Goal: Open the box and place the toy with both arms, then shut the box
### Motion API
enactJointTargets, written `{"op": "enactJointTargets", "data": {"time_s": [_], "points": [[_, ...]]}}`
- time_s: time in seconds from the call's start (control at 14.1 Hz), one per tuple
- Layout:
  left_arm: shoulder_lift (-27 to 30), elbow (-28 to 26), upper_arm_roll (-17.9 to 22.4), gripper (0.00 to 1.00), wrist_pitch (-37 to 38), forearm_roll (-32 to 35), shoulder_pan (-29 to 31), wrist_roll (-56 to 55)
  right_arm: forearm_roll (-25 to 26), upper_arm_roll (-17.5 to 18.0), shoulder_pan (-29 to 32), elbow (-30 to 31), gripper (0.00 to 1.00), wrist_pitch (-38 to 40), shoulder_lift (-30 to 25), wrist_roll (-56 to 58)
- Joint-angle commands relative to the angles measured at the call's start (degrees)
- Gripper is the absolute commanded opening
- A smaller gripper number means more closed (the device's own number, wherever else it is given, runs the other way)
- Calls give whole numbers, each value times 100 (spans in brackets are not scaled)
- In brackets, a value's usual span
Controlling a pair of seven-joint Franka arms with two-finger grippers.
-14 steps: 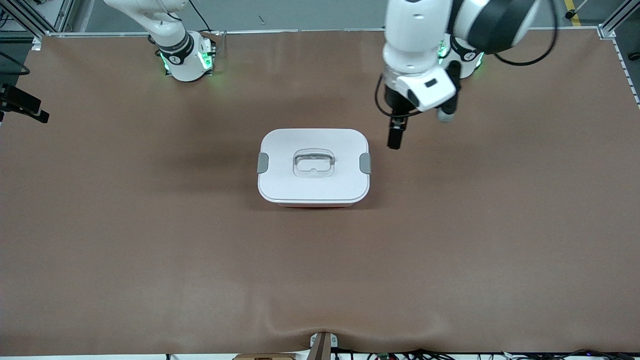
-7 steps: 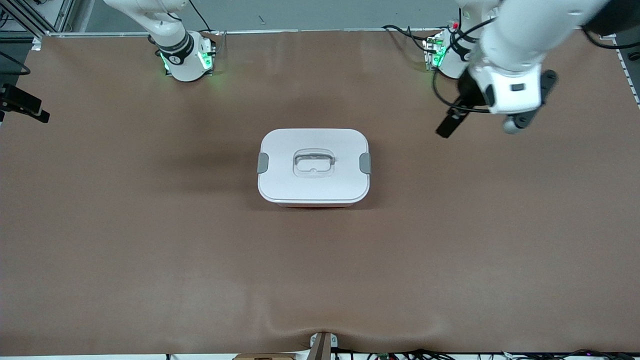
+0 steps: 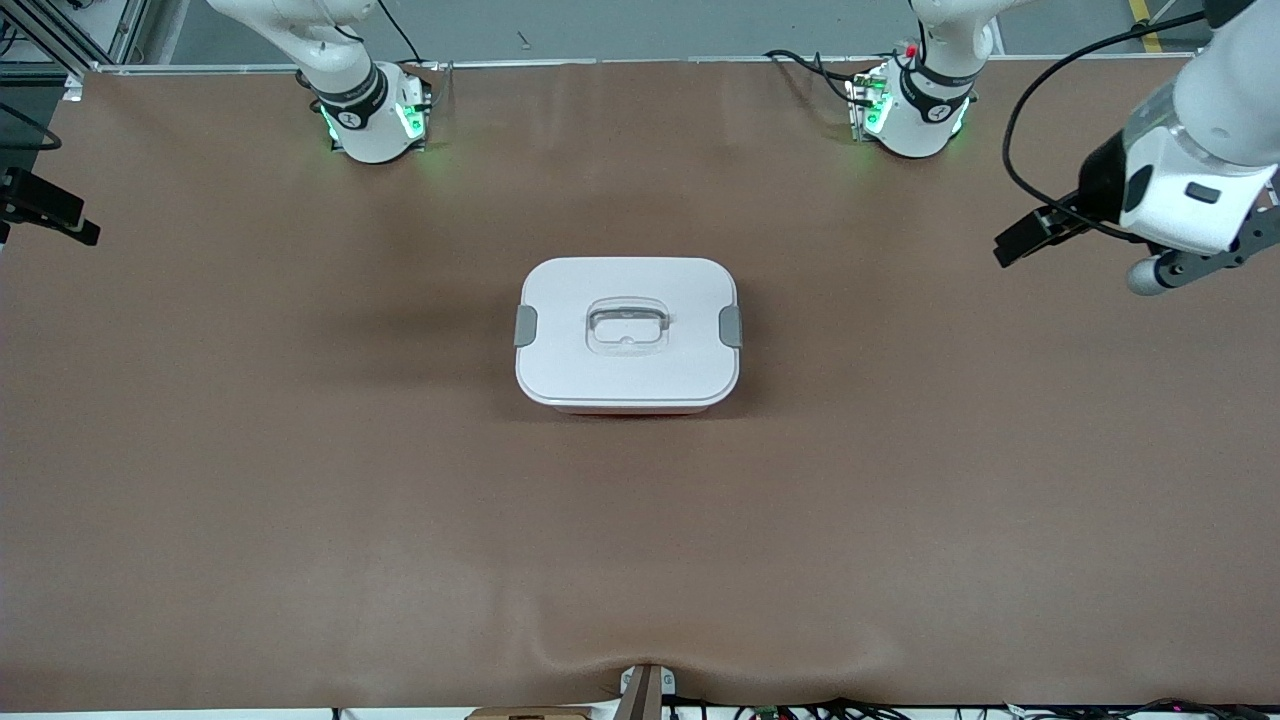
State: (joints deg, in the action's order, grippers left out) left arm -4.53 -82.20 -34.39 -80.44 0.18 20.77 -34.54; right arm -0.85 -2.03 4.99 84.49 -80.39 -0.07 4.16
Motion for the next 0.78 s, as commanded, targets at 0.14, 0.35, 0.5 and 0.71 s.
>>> {"op": "enactJointTargets", "data": {"time_s": [0.14, 0.35, 0.5, 0.71], "points": [[67, 125, 46, 100, 134, 35, 120, 1068, 32, 80, 81, 15, 100, 40, -28, 23], [383, -6, 746, 100, 143, 26, -360, 1748, 32, 80, 72, 6, 100, 40, -28, 23], [663, -313, 1755, 100, 117, 17, -1255, 1810, 32, 80, 72, 6, 100, 40, -37, 23], [962, -708, 2742, 100, -67, 17, -2241, 2047, 32, 80, 72, 6, 100, 40, -37, 23]]}}
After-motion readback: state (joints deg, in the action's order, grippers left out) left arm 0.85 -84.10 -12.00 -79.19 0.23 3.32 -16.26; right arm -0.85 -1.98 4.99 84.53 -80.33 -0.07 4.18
